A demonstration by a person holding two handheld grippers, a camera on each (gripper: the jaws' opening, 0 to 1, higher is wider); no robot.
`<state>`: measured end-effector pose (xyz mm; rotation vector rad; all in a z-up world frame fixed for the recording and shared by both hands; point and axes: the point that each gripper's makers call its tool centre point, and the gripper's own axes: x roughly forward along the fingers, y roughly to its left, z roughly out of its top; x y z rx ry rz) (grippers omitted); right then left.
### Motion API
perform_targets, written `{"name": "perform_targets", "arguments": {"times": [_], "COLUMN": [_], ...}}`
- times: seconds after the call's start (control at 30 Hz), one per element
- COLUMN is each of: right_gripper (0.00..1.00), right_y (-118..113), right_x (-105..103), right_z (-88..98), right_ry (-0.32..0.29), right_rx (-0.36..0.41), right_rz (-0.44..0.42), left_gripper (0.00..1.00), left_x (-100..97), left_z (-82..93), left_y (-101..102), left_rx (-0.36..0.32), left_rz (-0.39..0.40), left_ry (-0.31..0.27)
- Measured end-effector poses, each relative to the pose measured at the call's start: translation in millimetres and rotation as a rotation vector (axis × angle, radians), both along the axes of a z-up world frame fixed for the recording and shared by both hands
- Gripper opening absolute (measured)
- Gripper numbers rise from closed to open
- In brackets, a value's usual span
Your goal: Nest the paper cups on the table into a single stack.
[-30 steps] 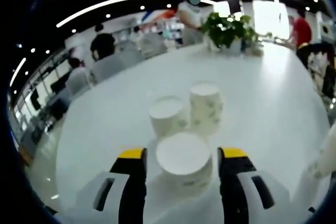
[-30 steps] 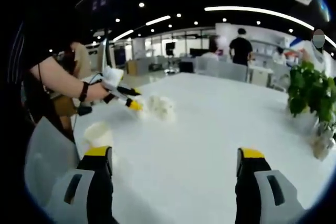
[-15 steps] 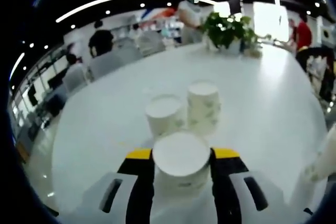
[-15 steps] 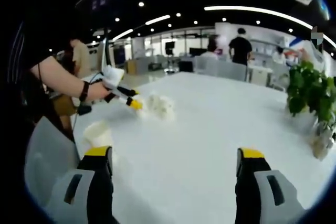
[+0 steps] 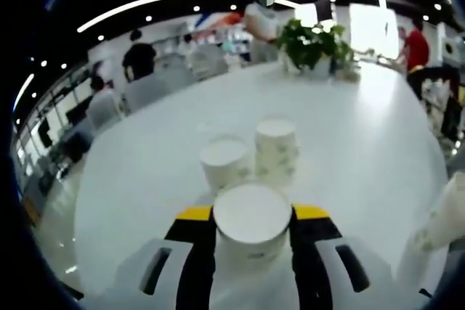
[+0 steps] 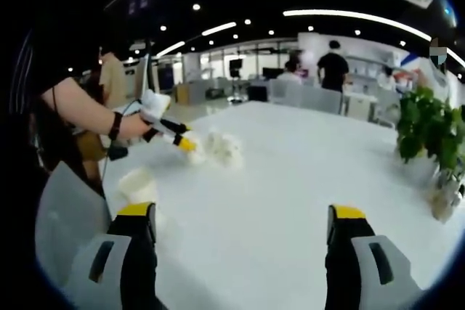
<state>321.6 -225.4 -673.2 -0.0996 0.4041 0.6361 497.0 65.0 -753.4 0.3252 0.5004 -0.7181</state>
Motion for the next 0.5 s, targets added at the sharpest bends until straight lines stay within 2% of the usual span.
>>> {"name": "perform_targets", "arguments": {"times": [0.23,0.5], "right_gripper": [0.96,0.95], "right_y": [1,3], "right_x": [-3,-7], "right_z": [6.2,16.0], "right_ry": [-0.014,-0.035], "right_rx": [0.008,0.018], "right_rz": [0.001,0.003], "left_gripper": [0.38,0.38], "left_x": [-7.4,-19.7], "left_z": [7.0,22.6], "left_y": [-1,-3], "left_rx": [0.002,0.006], "left_rz": [-0.004,-0.009], "left_ry": [-0.009,-0.029]}}
